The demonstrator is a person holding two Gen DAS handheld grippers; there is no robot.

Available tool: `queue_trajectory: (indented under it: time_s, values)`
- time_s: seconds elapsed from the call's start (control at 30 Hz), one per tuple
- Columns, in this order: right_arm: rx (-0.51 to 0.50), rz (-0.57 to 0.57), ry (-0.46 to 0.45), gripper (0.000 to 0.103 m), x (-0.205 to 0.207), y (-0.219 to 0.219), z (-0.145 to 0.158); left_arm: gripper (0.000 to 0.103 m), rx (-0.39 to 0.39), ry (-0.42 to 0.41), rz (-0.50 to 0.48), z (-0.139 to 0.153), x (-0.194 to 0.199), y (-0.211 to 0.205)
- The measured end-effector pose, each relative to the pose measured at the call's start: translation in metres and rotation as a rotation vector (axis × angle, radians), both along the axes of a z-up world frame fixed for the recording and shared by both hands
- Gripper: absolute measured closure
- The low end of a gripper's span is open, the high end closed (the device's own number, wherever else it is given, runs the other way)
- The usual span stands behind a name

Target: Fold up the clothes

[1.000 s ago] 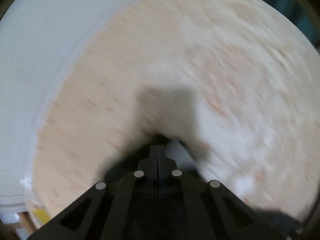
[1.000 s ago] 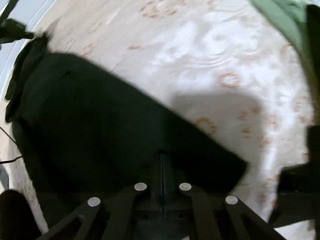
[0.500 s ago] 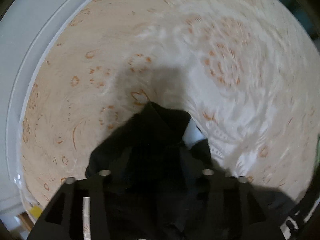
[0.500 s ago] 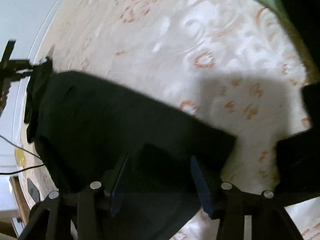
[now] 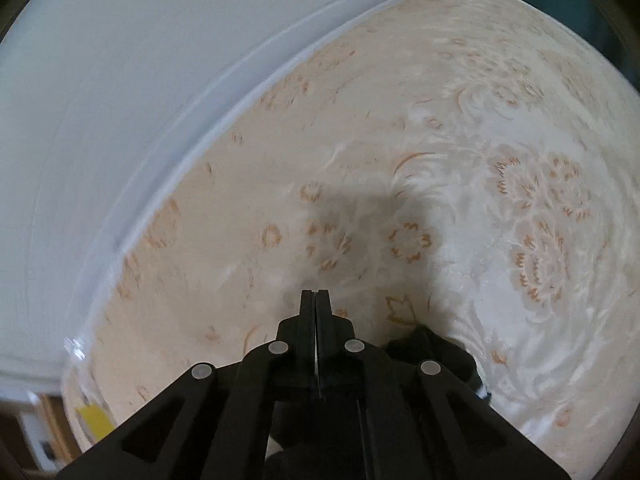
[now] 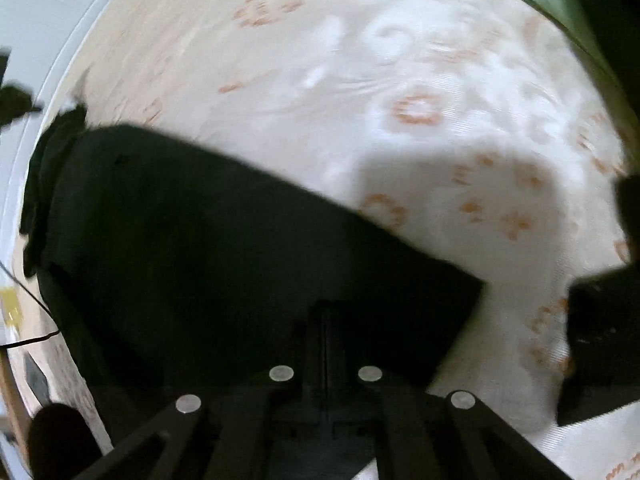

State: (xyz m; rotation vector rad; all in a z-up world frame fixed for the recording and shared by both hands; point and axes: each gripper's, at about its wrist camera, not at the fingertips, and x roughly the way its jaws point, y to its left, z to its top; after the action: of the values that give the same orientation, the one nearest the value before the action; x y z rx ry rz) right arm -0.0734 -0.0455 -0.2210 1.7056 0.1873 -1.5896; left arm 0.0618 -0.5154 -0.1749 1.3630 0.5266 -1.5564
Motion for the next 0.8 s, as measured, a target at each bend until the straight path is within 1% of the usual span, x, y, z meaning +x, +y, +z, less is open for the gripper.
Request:
queue_trajectory:
  time_s: [0.03, 0.07, 0.13, 0.17, 0.2, 0.23, 0.27, 0.3, 0.33, 0.37, 0.4, 0.43, 0.47, 0.5, 0.6, 0.63, 0.67, 0.77, 0.8]
  values:
    - [-0.013, -0.018, -0.034, 0.102, -0.002, 0.004, 0.0, 0.102, 0.044, 0.029, -0.022, -0.003, 0.0, 0.009]
    - [-0.024, -0.03, -0.072, 0.099, -0.003, 0.006, -0.001, 0.102, 0.09, 0.044, -0.054, -0.004, 0.001, 0.019]
    - [-0.035, -0.043, -0.112, 0.095, 0.0, 0.011, 0.0, 0.101, 0.176, 0.058, -0.117, -0.004, 0.003, 0.038]
    - [-0.039, -0.045, -0.11, 0.083, 0.002, 0.013, 0.003, 0.101, 0.21, 0.074, -0.149, -0.005, 0.005, 0.052]
    - [-0.039, -0.048, -0.092, 0.074, 0.002, 0.013, 0.007, 0.101, 0.237, 0.089, -0.184, -0.006, 0.007, 0.067]
    - [-0.04, -0.051, -0.072, 0.068, 0.003, 0.014, 0.012, 0.101, 0.238, 0.098, -0.224, -0.002, 0.006, 0.084]
    - [-0.045, -0.05, -0.056, 0.067, 0.005, 0.005, 0.011, 0.101, 0.231, 0.101, -0.275, 0.002, 0.005, 0.104]
    - [-0.053, -0.039, -0.055, 0.066, 0.008, 0.004, 0.014, 0.1, 0.194, 0.079, -0.367, 0.008, 0.002, 0.133]
    - [-0.053, -0.034, -0.059, 0.065, 0.008, -0.003, 0.005, 0.093, 0.157, 0.056, -0.459, 0.014, 0.0, 0.163]
    - [-0.046, -0.026, -0.063, 0.064, 0.006, 0.005, 0.004, 0.087, 0.121, 0.034, -0.546, 0.017, -0.003, 0.184]
    - [-0.039, -0.019, -0.068, 0.063, 0.003, 0.016, 0.006, 0.07, 0.087, 0.012, -0.624, 0.01, -0.005, 0.183]
    - [-0.029, -0.011, -0.079, 0.06, 0.004, 0.021, 0.005, 0.052, 0.043, -0.017, -0.722, 0.007, -0.003, 0.205]
    - [-0.007, -0.005, -0.09, 0.058, 0.008, 0.026, 0.001, 0.045, 0.006, -0.039, -0.792, 0.012, 0.002, 0.232]
    - [0.012, 0.005, -0.102, 0.054, 0.013, 0.029, -0.006, 0.04, -0.028, -0.054, -0.853, 0.006, 0.006, 0.25]
    - [0.029, 0.049, -0.157, 0.052, 0.036, 0.038, -0.013, 0.04, -0.13, -0.101, -1.031, -0.009, 0.021, 0.302]
    - [0.026, 0.064, -0.185, 0.052, 0.044, 0.041, -0.015, 0.04, -0.16, -0.122, -1.075, -0.009, 0.031, 0.321]
    - [0.022, 0.078, -0.214, 0.052, 0.052, 0.043, -0.016, 0.04, -0.185, -0.136, -1.109, -0.015, 0.036, 0.331]
    - [0.019, 0.122, -0.286, 0.052, 0.072, 0.045, -0.022, 0.04, -0.235, -0.159, -1.217, -0.018, 0.061, 0.373]
    - [0.022, 0.137, -0.303, 0.052, 0.077, 0.042, -0.023, 0.04, -0.242, -0.17, -1.253, -0.011, 0.075, 0.391]
